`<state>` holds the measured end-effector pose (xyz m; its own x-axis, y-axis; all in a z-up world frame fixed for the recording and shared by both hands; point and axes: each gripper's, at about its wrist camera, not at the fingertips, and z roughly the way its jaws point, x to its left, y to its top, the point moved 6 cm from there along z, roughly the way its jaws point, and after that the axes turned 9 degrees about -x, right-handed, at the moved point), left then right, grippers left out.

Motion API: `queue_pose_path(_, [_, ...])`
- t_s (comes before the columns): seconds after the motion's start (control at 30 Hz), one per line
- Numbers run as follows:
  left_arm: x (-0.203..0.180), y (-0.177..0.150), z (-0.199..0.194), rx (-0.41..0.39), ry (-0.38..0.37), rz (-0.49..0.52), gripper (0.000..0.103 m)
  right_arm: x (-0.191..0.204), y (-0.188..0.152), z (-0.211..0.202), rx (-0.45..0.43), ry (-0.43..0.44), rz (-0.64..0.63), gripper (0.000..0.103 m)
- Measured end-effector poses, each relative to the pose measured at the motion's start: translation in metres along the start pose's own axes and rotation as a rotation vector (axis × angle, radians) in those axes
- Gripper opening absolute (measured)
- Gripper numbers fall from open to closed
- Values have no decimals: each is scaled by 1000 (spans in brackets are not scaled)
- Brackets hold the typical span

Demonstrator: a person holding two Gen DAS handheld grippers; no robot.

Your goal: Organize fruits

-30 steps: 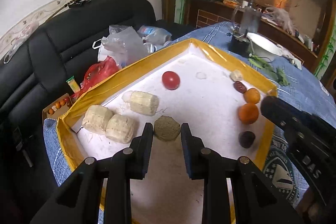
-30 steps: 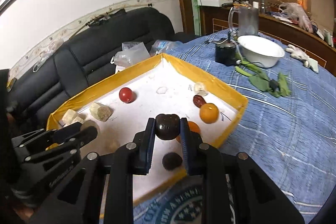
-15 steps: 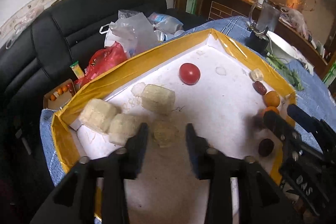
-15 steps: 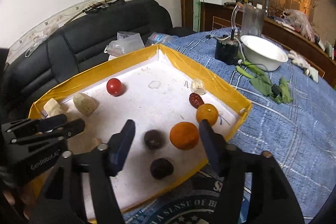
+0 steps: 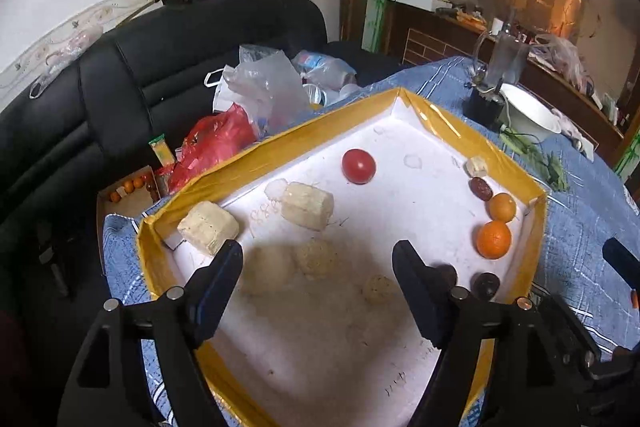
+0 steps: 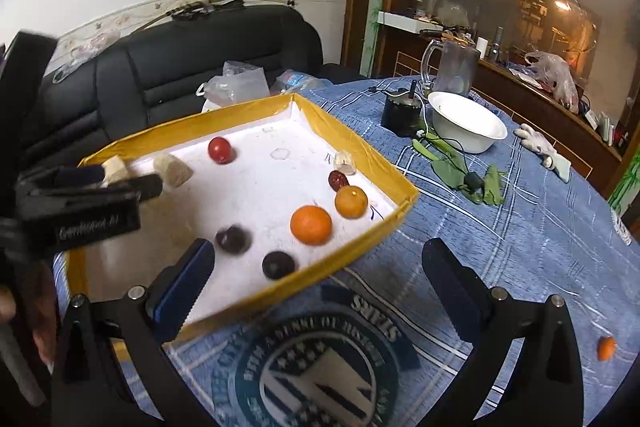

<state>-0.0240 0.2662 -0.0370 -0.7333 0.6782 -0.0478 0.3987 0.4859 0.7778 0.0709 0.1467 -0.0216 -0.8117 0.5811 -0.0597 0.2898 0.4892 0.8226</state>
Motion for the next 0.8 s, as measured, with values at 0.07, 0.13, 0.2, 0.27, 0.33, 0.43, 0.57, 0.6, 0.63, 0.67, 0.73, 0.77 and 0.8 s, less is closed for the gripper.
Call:
queue_pose_path(0.07, [-2, 0, -3, 7, -7, 3, 81, 1, 0, -10, -1, 3, -19, 103])
queue_pose_path(0.13, [-2, 0, -6, 14, 2, 4, 87, 2, 0, -22, -9, 4, -31, 103])
queue_pose_path(0.2, [-3, 0, -10, 16, 8, 4, 88, 2, 0, -31, -17, 5, -40, 103])
queue_pose_path(0.27, [-4, -1, -14, 11, 0, 8, 88, 3, 0, -41, -25, 5, -44, 103])
queue_pose_path(0.33, [-5, -1, -19, -2, 5, 15, 90, 4, 0, -48, -30, 8, -46, 103])
queue_pose_path(0.43, [-8, 0, -28, -24, 7, 32, 102, 5, -2, -58, -36, 5, -59, 103])
queue_pose_path(0.57, [-11, 2, -38, -45, -9, 46, 102, 4, -6, -65, -34, 0, -61, 103])
queue_pose_path(0.6, [-12, 2, -39, -50, -27, 46, 102, 4, -7, -66, -35, -1, -59, 103])
queue_pose_path(0.63, [-14, 4, -40, -63, -44, 48, 102, 3, -7, -68, -37, -2, -57, 103])
queue_pose_path(0.67, [-14, 5, -42, -77, -48, 53, 102, 3, -7, -70, -39, -1, -53, 103])
queue_pose_path(0.73, [-13, 7, -46, -111, -21, 61, 102, 2, -8, -72, -42, -1, -47, 103])
queue_pose_path(0.77, [-13, 7, -48, -116, -17, 60, 102, 2, -8, -73, -44, -1, -43, 103])
queue_pose_path(0.8, [-13, 8, -48, -112, -25, 57, 102, 1, -8, -74, -45, 0, -42, 103])
